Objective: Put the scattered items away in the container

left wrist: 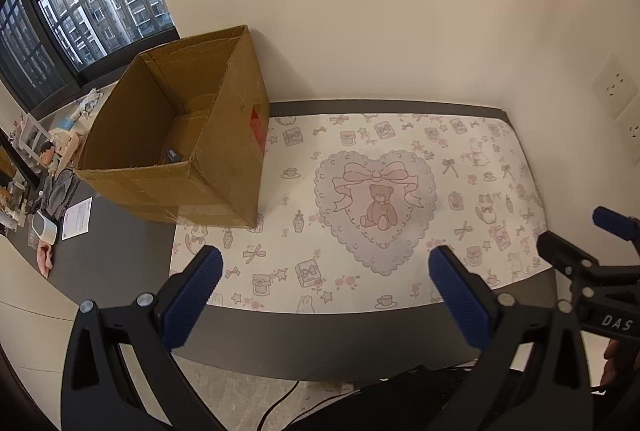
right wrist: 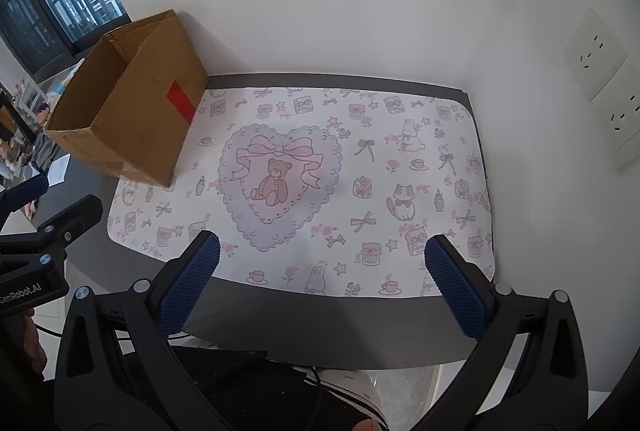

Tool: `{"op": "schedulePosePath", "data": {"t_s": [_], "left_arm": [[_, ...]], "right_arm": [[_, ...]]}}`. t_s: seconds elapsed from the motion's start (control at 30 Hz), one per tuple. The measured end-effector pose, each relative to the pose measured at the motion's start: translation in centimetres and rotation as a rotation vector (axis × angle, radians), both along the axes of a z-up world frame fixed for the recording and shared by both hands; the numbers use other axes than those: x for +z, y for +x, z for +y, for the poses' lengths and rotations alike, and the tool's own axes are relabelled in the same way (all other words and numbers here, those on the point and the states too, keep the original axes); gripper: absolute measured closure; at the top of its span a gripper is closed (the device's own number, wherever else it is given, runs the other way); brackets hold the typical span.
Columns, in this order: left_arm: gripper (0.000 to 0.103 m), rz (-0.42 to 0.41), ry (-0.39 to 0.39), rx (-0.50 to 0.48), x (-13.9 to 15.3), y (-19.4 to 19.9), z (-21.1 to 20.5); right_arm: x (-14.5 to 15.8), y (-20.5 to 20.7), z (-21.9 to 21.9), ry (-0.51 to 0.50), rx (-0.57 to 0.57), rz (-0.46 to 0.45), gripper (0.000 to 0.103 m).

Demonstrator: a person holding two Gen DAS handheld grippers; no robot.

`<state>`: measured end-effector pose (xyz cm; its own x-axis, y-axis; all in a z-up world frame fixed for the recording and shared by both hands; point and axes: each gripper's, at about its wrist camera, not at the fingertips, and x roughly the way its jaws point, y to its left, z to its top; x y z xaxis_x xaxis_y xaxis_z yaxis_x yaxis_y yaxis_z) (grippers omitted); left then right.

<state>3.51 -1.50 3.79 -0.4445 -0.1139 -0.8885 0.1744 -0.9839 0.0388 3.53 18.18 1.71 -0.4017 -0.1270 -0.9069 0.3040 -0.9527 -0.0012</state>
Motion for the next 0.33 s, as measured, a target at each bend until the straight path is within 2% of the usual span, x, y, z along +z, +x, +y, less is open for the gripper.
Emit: {"op": "schedulePosePath", "data": {"t_s": [0.33], "left_arm": [[0.000, 0.008, -0.004, -0.023, 0.19, -0.72, 0.88]], "right_arm": [[-0.14, -0.59, 0.82, 0.004, -0.010, -0.008, 0.000]]}}
